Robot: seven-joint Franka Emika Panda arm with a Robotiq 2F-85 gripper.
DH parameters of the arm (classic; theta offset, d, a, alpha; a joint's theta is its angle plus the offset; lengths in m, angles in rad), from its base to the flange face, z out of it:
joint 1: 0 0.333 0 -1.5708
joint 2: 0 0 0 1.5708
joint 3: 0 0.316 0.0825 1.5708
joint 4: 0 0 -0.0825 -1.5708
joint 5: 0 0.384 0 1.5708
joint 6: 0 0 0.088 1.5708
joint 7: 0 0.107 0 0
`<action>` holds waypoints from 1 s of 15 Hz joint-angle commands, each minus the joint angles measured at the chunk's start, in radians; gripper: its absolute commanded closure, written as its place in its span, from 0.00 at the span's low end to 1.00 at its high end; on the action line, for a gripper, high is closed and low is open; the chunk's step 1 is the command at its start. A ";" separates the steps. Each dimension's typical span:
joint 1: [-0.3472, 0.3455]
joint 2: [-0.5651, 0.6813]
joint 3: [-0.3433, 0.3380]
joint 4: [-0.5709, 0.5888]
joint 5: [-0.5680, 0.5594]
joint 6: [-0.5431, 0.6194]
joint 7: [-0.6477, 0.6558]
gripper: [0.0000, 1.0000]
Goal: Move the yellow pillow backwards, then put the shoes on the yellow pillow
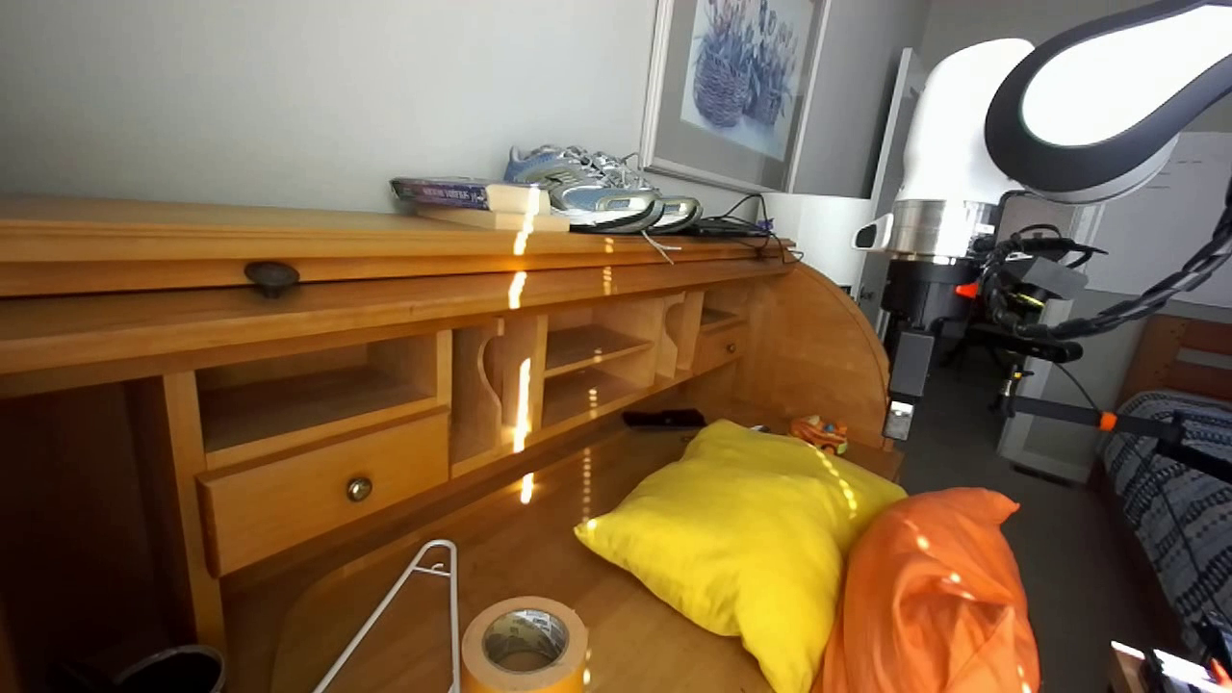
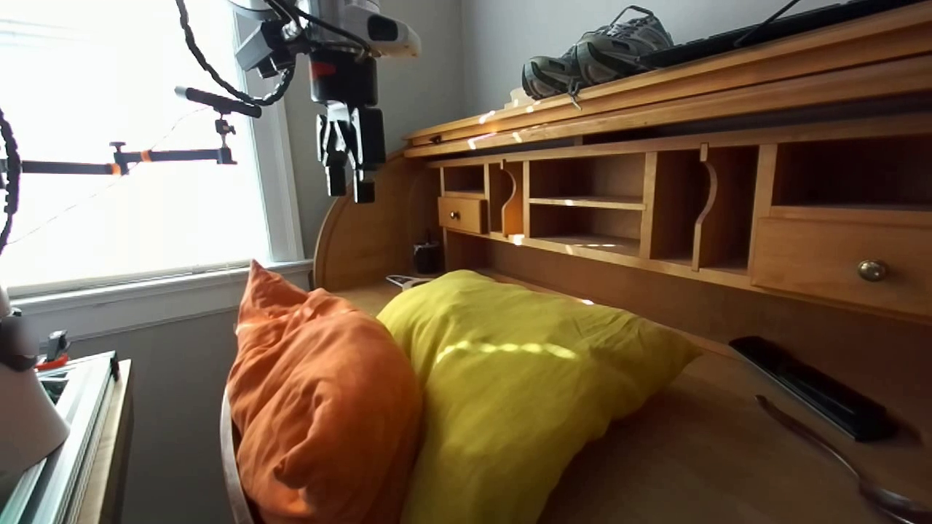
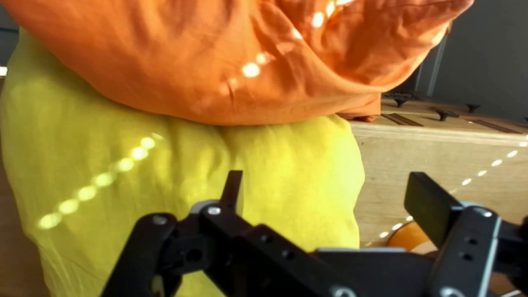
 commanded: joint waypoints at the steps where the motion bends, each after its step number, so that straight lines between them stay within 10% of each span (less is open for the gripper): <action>1: -0.002 0.071 -0.024 0.013 -0.014 0.035 -0.099 0.00; 15: -0.041 0.260 -0.067 -0.047 -0.035 0.502 -0.236 0.00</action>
